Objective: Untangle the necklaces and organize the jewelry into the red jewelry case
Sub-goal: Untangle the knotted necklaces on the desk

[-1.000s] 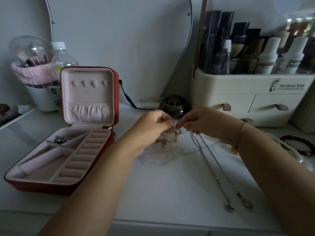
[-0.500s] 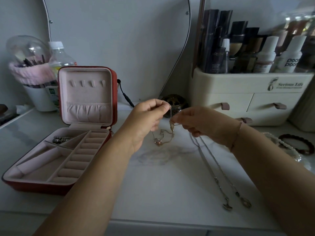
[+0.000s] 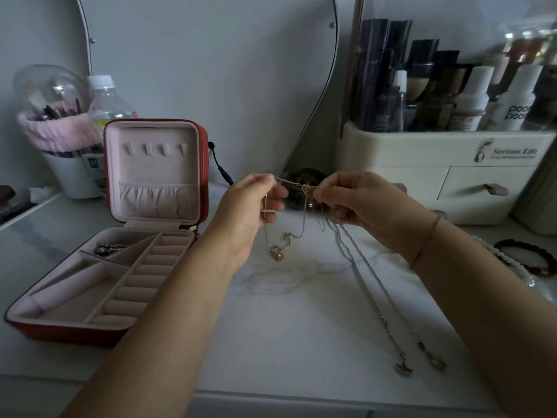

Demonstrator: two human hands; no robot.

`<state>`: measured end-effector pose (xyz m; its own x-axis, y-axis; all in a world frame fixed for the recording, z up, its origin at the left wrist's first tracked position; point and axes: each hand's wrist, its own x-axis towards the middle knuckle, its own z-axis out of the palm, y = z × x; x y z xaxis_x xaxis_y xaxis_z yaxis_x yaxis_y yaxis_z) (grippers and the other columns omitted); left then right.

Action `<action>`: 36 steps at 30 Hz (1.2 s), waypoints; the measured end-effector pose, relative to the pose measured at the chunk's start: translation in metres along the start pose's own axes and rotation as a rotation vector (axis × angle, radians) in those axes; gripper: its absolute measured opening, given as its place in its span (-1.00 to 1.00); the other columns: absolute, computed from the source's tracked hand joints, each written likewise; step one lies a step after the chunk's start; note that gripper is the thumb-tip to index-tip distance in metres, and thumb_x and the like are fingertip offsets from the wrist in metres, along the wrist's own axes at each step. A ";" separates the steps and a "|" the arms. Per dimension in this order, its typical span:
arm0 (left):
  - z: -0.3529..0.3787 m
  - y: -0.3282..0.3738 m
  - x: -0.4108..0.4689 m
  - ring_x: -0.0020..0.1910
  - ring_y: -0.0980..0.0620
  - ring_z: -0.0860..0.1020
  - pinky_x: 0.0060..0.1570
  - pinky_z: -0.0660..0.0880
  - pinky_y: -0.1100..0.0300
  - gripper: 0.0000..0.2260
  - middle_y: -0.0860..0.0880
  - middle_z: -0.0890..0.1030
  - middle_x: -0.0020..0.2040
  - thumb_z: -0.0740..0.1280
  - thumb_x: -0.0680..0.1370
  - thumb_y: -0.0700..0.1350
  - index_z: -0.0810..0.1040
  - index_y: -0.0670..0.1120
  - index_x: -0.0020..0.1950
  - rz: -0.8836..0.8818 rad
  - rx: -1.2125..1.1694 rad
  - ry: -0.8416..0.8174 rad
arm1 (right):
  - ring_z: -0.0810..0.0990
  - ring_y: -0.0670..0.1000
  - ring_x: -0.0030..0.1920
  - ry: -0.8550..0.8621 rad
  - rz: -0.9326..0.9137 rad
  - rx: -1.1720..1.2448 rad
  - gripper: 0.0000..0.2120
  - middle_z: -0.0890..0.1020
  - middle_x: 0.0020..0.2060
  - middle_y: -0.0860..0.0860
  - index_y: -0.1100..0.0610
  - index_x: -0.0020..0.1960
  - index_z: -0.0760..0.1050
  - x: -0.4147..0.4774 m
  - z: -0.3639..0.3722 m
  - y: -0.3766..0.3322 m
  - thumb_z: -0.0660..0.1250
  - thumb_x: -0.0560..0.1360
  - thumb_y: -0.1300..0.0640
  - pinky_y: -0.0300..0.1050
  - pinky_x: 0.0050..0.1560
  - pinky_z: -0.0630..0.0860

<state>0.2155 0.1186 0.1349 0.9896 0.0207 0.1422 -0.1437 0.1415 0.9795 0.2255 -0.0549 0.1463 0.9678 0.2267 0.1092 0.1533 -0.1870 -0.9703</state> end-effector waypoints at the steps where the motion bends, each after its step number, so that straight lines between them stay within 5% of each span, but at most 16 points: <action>1: 0.000 0.001 0.000 -0.35 0.10 0.53 -0.35 0.39 0.26 -0.78 -0.04 0.60 -0.23 0.11 0.65 -0.17 0.42 -0.06 -0.17 -0.019 -0.039 -0.015 | 0.37 -0.07 -0.37 -0.013 0.012 0.058 -0.90 0.47 -0.42 -0.02 0.14 -0.19 0.50 0.000 0.000 0.000 0.33 0.50 0.21 -0.22 -0.27 0.39; 9: 0.000 0.000 0.001 -0.29 0.08 0.61 -0.35 0.47 0.27 -0.76 -0.04 0.66 -0.23 0.12 0.65 -0.09 0.39 -0.05 -0.21 -0.049 -0.088 -0.129 | 0.57 -0.03 -0.27 -0.083 0.046 0.397 -0.88 0.57 -0.27 0.07 0.16 -0.15 0.46 -0.002 -0.001 -0.006 0.25 0.54 0.15 -0.17 -0.14 0.54; 14: 0.005 -0.005 -0.003 -0.21 0.13 0.58 -0.20 0.43 0.25 -0.85 -0.01 0.65 -0.15 0.23 0.61 -0.08 0.57 -0.07 -0.06 -0.009 0.178 -0.099 | 0.51 -0.05 -0.33 -0.251 0.043 0.400 -0.86 0.58 -0.31 0.05 0.22 -0.12 0.46 -0.006 0.001 -0.005 0.26 0.49 0.13 -0.23 -0.28 0.52; 19: 0.008 -0.005 -0.008 -0.25 0.39 0.53 -0.18 0.38 0.40 -0.91 0.15 0.62 -0.18 0.34 0.55 -0.03 0.61 -0.01 -0.05 0.023 0.362 -0.082 | 0.42 -0.08 -0.35 -0.342 0.047 0.312 -0.84 0.51 -0.34 0.02 0.19 -0.18 0.55 -0.005 0.002 -0.003 0.28 0.46 0.10 -0.27 -0.27 0.46; 24: 0.008 -0.006 -0.006 -0.27 0.14 0.50 -0.22 0.42 0.27 -0.82 0.05 0.54 -0.26 0.36 0.53 0.00 0.55 -0.09 0.00 -0.012 0.374 -0.056 | 0.42 -0.08 -0.35 -0.312 0.055 0.370 -0.85 0.50 -0.33 0.03 0.19 -0.14 0.56 -0.005 0.001 -0.003 0.27 0.48 0.13 -0.26 -0.28 0.47; 31: 0.007 -0.004 -0.007 -0.19 0.06 0.63 -0.11 0.49 0.22 -0.72 -0.05 0.68 -0.20 0.22 0.61 0.02 0.62 -0.11 -0.08 -0.055 0.221 -0.178 | 0.40 -0.10 -0.38 -0.276 0.072 0.452 -0.84 0.47 -0.36 -0.01 0.14 -0.19 0.56 -0.004 0.000 -0.004 0.26 0.49 0.10 -0.28 -0.31 0.47; 36: 0.006 -0.003 -0.006 -0.18 0.07 0.61 -0.03 0.49 0.16 -0.67 0.01 0.65 -0.26 0.31 0.44 0.16 0.63 -0.08 -0.09 -0.064 0.179 -0.237 | 0.42 -0.11 -0.37 -0.237 0.103 0.494 -0.85 0.49 -0.35 -0.01 0.13 -0.20 0.58 -0.002 -0.004 -0.004 0.29 0.47 0.10 -0.27 -0.29 0.47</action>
<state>0.2096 0.1124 0.1322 0.9721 -0.2176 0.0880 -0.0995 -0.0421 0.9941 0.2236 -0.0581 0.1504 0.8928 0.4503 0.0122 -0.1069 0.2381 -0.9653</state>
